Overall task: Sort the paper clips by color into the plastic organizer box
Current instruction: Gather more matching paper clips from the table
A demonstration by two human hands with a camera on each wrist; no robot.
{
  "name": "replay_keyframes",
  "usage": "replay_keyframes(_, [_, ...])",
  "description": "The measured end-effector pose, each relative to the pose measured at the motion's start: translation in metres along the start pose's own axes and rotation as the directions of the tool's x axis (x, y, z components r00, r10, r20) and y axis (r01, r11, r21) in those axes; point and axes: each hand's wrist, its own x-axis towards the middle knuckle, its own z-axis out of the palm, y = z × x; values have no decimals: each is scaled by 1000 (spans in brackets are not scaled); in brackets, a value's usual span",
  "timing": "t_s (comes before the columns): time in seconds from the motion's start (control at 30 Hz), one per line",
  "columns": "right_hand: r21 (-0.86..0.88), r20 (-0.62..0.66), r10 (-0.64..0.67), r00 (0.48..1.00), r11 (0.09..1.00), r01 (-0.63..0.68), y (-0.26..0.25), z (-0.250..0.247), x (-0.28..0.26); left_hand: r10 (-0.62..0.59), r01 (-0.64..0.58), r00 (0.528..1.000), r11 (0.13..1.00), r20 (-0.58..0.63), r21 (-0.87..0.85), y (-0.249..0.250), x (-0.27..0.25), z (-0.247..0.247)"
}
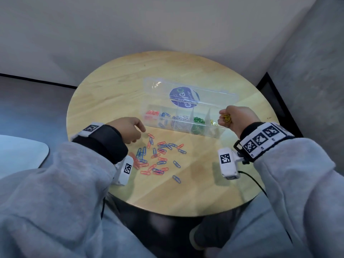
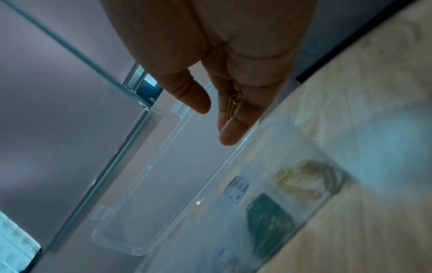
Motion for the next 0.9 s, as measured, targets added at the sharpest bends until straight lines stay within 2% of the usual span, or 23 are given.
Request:
replay_keyframes(0.03, [-54, -51, 8, 999, 998, -11, -2, 1, 6, -12, 12, 1000, 999, 4, 38, 0, 0, 2])
replay_keyframes(0.1, [-205, -67, -10, 998, 979, -4, -1, 3, 16, -14, 14, 1000, 991, -4, 133, 1, 0, 7])
replay_keyframes(0.2, [-544, -62, -70, 996, 839, 25, 0, 2, 14, -2, 12, 999, 955, -35, 297, 3, 1, 9])
replay_keyframes(0.27, [-666, -14, -99, 995, 743, 64, 1, 5, 6, -2, 20, 999, 923, -48, 383, 5, 0, 8])
replay_keyframes(0.33, [-714, 42, -171, 984, 684, 149, 4, 6, 1, -15, 39, 998, 897, -57, 440, 6, -2, 7])
replay_keyframes(0.4, [-699, 78, -243, 967, 679, 227, 6, 8, -5, -36, 56, 998, 872, -49, 487, 6, -3, 7])
replay_keyframes(0.47, [-653, 130, -344, 930, 676, 341, 9, 15, -13, -54, 53, 998, 847, -14, 529, 4, -4, 9])
replay_keyframes(0.53, [-651, 225, -414, 882, 609, 452, 12, 26, -25, -73, 41, 997, 838, 36, 545, 2, -2, 11])
replay_keyframes(0.6, [-681, 383, -375, 844, 503, 532, 19, 38, -36, -77, 32, 995, 836, 61, 547, -1, 0, 14])
replay_keyframes(0.7, [-735, 581, -169, 796, 311, 602, 35, 53, -46, -72, 30, 996, 820, 50, 572, -5, 2, 16])
replay_keyframes(0.8, [-775, 621, -34, 783, 128, 619, 50, 59, -45, -83, 36, 995, 814, 54, 580, -9, 2, 16])
replay_keyframes(0.9, [-795, 605, -7, 797, 63, 604, 60, 58, -40, -111, 59, 992, 810, 54, 583, -7, 0, 16])
